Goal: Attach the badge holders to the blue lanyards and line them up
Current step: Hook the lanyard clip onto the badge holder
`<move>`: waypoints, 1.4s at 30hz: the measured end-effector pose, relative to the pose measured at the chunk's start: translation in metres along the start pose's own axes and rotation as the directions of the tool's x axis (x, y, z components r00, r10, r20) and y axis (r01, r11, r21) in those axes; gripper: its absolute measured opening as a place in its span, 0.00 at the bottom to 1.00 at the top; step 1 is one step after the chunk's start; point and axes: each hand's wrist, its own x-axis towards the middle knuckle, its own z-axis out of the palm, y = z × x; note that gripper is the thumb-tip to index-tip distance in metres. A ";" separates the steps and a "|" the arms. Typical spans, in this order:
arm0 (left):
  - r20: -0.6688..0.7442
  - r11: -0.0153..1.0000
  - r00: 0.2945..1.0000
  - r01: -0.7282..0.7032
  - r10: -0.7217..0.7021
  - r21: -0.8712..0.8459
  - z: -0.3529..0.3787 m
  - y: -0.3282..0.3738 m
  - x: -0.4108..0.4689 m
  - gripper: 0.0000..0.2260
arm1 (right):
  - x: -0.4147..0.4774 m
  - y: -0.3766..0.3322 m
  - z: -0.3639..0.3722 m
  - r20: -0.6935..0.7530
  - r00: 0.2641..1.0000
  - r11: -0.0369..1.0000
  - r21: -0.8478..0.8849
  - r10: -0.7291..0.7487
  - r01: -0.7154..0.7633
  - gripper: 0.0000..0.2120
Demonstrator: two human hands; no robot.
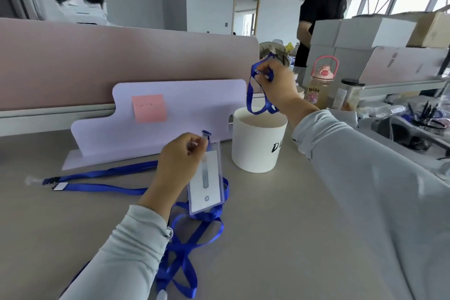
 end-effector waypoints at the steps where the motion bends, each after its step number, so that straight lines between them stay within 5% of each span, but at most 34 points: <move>1: -0.001 1.000 1.000 0.002 -0.002 -0.004 0.000 -0.001 0.000 0.10 | 0.004 0.002 0.004 0.006 1.000 0.999 -0.042 -0.011 0.012 0.09; 11: 0.030 0.998 0.999 0.025 -0.023 -0.063 0.000 -0.001 0.001 0.09 | -0.019 0.025 0.027 0.246 0.966 0.982 -0.188 0.082 -0.035 0.06; 19: 0.170 0.992 0.982 0.098 -0.084 -0.074 -0.012 0.012 -0.001 0.05 | -0.065 0.005 0.019 0.266 0.964 1.000 -0.025 -0.012 0.020 0.03; 23: 0.288 0.993 0.955 0.090 -0.064 -0.080 -0.041 0.017 0.001 0.05 | -0.107 -0.025 0.027 0.453 0.864 0.974 0.154 -0.221 0.168 0.12; 27: 0.349 0.990 0.935 0.104 -0.066 -0.091 -0.070 0.021 -0.003 0.03 | -0.129 -0.047 0.045 0.614 0.746 0.966 0.188 -0.257 0.178 0.14; 33: 0.378 0.987 0.917 0.155 -0.130 -0.035 -0.126 0.013 -0.026 0.09 | -0.133 -0.081 0.074 0.506 0.836 0.977 0.121 -0.213 0.175 0.07; 42: 0.203 0.951 0.929 0.300 -0.308 0.070 -0.231 -0.036 -0.083 0.12 | -0.131 -0.192 0.108 0.437 0.796 0.906 0.257 -0.419 0.335 0.11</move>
